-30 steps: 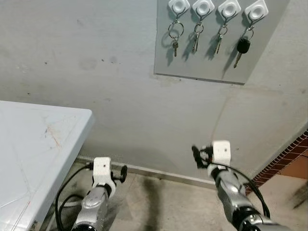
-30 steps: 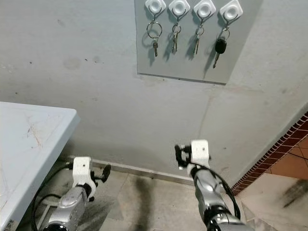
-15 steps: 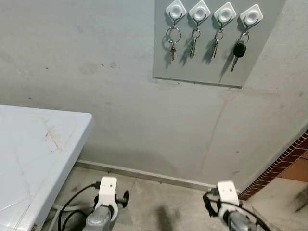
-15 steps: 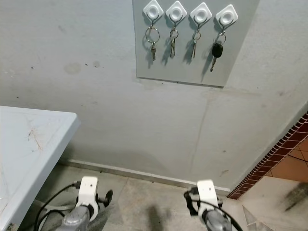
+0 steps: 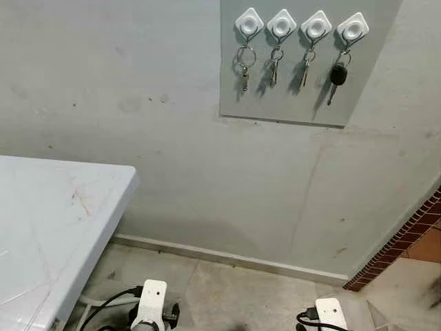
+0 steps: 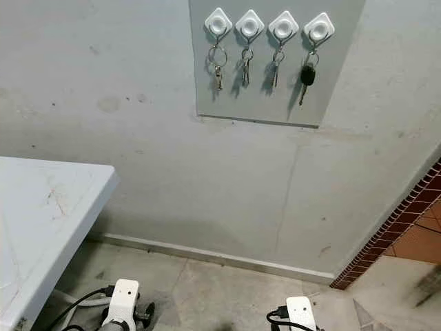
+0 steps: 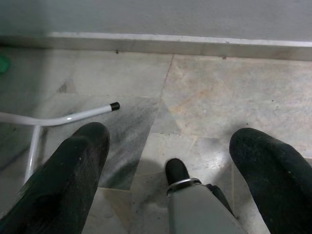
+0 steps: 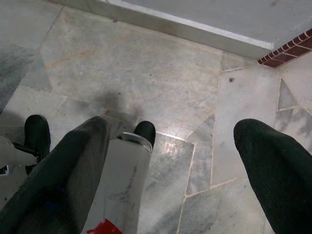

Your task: Hang keys on a hook

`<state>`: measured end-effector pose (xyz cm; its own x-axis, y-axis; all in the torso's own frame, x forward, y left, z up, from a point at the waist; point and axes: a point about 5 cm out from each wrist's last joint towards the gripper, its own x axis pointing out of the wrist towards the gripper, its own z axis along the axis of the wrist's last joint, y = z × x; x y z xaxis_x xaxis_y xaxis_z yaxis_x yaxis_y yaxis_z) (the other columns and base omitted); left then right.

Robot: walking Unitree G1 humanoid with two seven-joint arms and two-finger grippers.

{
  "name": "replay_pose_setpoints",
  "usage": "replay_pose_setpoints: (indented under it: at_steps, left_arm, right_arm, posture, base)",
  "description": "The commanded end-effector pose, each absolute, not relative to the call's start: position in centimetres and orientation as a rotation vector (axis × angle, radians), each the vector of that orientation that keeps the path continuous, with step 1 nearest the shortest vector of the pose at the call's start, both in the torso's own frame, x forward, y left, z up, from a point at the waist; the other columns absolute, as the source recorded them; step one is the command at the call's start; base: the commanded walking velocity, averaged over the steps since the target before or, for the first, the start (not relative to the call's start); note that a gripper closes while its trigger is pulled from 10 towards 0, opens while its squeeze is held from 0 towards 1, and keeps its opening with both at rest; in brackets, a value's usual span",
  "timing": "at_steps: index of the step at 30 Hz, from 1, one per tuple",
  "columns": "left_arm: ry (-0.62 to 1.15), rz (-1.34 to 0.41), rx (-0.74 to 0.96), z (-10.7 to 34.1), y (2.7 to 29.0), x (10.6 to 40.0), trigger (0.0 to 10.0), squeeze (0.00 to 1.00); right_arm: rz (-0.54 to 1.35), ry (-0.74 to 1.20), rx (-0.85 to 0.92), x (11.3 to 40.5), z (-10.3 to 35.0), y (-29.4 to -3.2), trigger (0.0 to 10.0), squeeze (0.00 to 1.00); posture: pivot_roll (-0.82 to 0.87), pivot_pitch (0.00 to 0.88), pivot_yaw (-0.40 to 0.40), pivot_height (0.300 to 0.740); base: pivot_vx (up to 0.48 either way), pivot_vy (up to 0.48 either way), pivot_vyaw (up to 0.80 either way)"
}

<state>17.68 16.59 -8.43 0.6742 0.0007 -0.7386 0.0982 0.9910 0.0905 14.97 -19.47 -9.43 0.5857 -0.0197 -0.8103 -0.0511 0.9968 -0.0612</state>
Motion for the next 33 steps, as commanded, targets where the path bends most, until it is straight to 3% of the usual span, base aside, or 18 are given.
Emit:
replay_pose_setpoints:
  at_steps: [1, 5, 14, 20, 33]
  left_arm:
    - [0.83, -0.044, 0.08, -8.2, 16.6, 18.3, 10.0, 0.0]
    - [0.82, -0.048, 0.023, -8.0, 16.6, 18.8, 10.0, 0.0]
    - [0.885, 0.054, -0.073, -8.8, 17.6, 17.1, 10.0, 0.0]
    - [0.906, 0.025, -0.059, -9.1, 17.2, 16.4, 10.0, 0.0]
    - [0.878, 0.006, -0.031, -8.5, 17.2, 17.8, 10.0, 0.0]
  right_arm:
    - [0.022, 0.941, -0.077, 15.5, -9.3, -19.1, 10.0, 0.0]
    - [0.037, 0.945, -0.089, 15.8, -9.2, -18.9, 10.0, 0.0]
    - [0.042, 0.974, -0.119, 15.0, -9.5, -19.5, 10.0, 0.0]
    - [0.04, 0.988, -0.115, 14.6, -9.6, -19.6, 10.0, 0.0]
    - [0.049, 0.97, -0.111, 15.4, -9.4, -19.0, 10.0, 0.0]
  posture:
    - [-0.05, 0.0, 0.022, 0.74]
    - [-0.05, 0.0, 0.026, 0.74]
    - [-0.05, 0.0, 0.018, 0.74]
    - [-0.06, 0.0, 0.018, 0.74]
    - [-0.06, 0.0, 0.027, 0.74]
  base:
    - [0.0, 0.0, 0.0]
    - [0.0, 0.0, 0.0]
    - [0.0, 0.0, -0.78]
    - [0.0, 0.0, -0.78]
    - [0.0, 0.0, -0.78]
